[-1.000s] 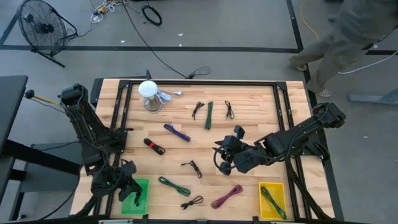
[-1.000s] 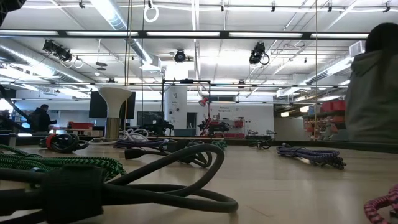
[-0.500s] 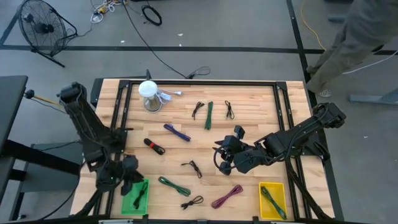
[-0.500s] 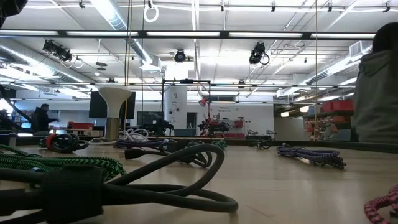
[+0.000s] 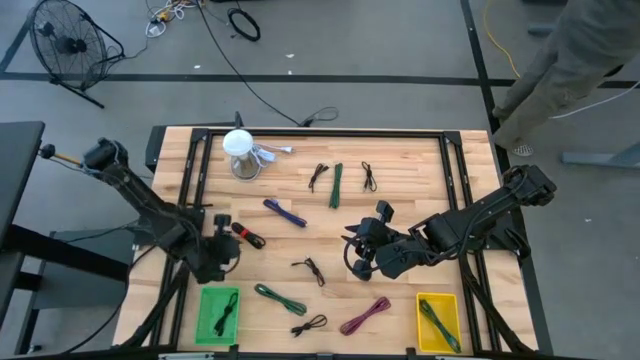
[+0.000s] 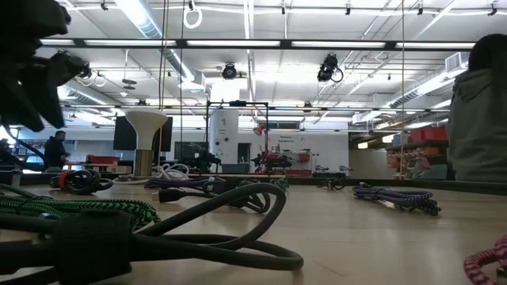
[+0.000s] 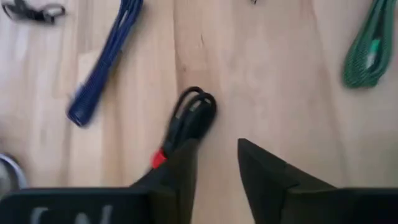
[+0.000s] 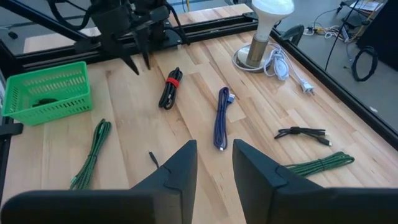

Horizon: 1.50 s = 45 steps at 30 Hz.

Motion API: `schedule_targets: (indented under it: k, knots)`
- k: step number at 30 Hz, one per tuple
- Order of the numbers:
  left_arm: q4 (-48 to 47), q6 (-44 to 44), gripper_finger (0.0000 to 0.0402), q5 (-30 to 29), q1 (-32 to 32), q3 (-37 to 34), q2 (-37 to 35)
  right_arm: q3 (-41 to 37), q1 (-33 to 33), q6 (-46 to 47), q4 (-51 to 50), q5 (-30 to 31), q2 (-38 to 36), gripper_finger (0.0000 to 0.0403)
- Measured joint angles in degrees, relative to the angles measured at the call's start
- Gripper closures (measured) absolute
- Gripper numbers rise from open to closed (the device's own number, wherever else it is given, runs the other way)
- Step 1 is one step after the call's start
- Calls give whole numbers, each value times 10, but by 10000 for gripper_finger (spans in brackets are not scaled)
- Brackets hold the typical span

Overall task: Pick & Place USB Port
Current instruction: Put the black charger cable into the green bin

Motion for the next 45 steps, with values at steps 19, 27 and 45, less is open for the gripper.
schedule_targets:
  k: [19, 27, 45]
  knots:
    - [45, 149, 189, 63, 165, -8, 75, -1, 0, -2, 36, 0, 4, 301]
    - [74, 212, 197, 122, 203, -9, 137, -1, 0, 0, 38, 0, 5, 301]
    - [55, 129, 357, 162, 251, 7, 163, -6, 0, 0, 42, -2, 5, 301]
